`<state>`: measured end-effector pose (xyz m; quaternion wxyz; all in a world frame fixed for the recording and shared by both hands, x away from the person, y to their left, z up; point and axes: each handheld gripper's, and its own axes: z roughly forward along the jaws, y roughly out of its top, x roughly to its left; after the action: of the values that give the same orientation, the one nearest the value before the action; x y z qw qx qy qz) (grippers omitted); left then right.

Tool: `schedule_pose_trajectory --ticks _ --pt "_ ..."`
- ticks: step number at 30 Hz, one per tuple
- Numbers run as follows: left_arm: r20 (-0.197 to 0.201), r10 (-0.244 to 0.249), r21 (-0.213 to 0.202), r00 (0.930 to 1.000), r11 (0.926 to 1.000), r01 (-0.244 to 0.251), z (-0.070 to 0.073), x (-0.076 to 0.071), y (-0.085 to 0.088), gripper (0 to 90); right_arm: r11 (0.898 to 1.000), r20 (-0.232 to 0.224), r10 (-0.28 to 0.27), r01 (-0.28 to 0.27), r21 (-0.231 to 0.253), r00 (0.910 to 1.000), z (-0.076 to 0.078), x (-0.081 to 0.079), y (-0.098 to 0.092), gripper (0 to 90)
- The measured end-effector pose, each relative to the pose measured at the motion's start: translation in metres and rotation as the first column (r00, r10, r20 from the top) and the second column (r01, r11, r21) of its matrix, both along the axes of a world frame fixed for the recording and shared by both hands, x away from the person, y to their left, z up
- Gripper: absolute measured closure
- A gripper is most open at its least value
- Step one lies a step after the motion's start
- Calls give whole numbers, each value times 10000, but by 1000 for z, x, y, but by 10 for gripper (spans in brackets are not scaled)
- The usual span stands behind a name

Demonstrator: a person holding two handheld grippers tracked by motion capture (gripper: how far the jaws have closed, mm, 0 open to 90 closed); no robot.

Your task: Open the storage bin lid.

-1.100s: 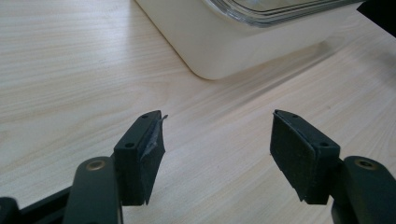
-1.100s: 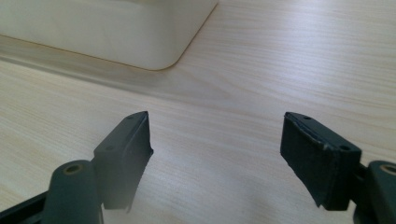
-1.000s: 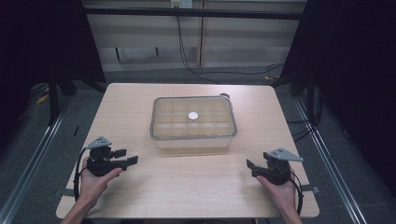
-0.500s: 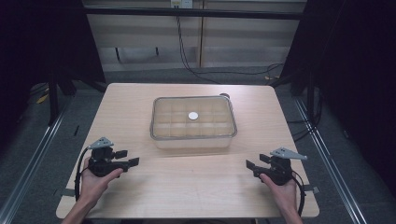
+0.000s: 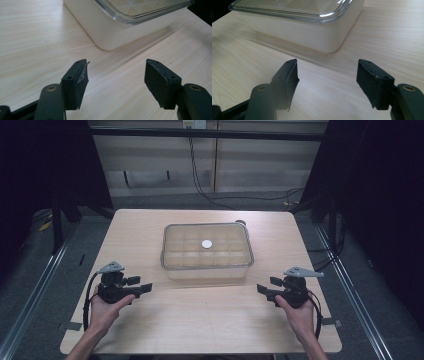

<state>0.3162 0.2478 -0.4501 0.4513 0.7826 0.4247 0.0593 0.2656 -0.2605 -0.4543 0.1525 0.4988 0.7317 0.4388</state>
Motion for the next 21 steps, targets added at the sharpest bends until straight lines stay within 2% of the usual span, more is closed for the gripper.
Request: schedule_pose_trajectory --ticks 1,3,4,7,9,11,14,19,21 --pt "0 0 0 10000 10000 0 0 0 0 355 10000 0 0 0 0 10000 0 0 0 320" --pt "96 -91 42 9999 10000 90 3 -1 -4 378 9990 -53 323 -321 299 9995 5 7 7 307" --pt "57 -183 162 9998 9997 182 4 0 -5 379 9991 -4 345 -345 252 9994 8 8 11 296" --pt "198 -273 186 9994 9995 269 8 1 -8 379 9972 83 558 -561 501 9984 16 12 18 278" --pt "343 -404 191 9986 9990 398 11 5 -10 378 9966 115 666 -670 475 9977 21 17 20 275" --pt "209 -343 -18 9992 9994 344 10 10 -12 375 9950 -25 863 -860 512 9963 25 22 21 275" --pt "289 -420 -17 9987 9991 421 13 16 -16 374 9960 237 808 -816 367 9964 28 30 20 275" --pt "467 -361 -99 9983 9993 366 24 28 -20 355 9959 294 701 -717 554 9971 36 44 16 271" --pt "543 -374 2 9978 9993 375 29 33 -23 341 9949 264 820 -834 560 9963 39 49 16 266"
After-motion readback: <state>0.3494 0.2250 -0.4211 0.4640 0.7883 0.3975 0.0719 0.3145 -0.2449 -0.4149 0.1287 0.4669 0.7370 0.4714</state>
